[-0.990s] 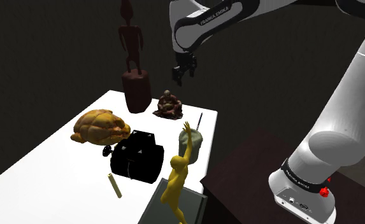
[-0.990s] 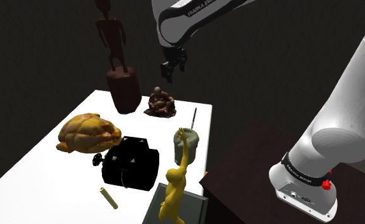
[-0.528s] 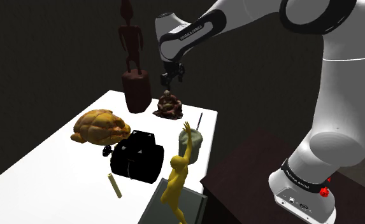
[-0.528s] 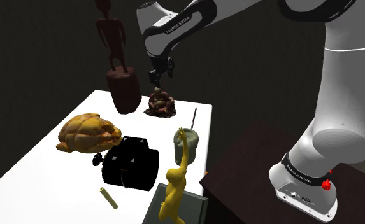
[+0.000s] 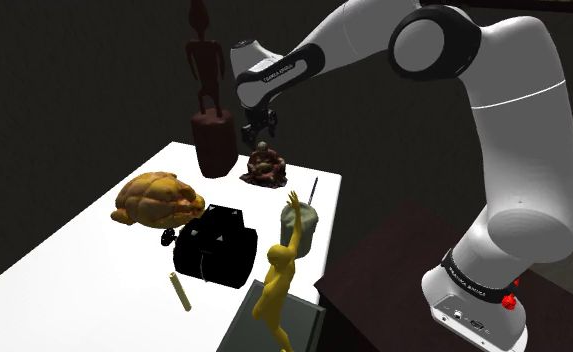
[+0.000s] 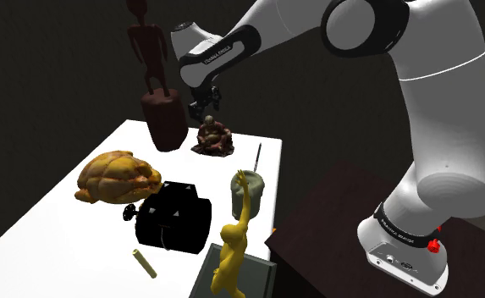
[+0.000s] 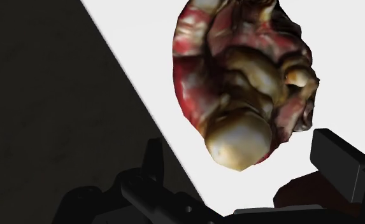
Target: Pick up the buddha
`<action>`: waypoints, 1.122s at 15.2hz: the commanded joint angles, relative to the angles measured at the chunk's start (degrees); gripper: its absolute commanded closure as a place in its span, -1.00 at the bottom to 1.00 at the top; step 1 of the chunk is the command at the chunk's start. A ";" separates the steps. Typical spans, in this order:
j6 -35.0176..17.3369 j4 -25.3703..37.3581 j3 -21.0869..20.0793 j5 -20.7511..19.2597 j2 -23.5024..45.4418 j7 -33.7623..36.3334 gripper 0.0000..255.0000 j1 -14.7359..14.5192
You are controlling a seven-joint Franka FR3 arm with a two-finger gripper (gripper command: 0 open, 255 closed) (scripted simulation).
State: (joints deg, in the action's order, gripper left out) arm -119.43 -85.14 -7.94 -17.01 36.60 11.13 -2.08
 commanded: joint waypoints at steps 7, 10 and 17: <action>-3.07 -0.74 0.37 -0.62 2.39 0.79 1.00 -0.14; -3.10 -0.76 0.37 -0.63 2.40 0.80 1.00 -0.14; -2.45 -0.56 0.30 -0.50 1.93 0.62 1.00 -0.10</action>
State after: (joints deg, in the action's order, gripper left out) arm -122.17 -85.82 -7.59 -17.58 38.67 11.81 -2.17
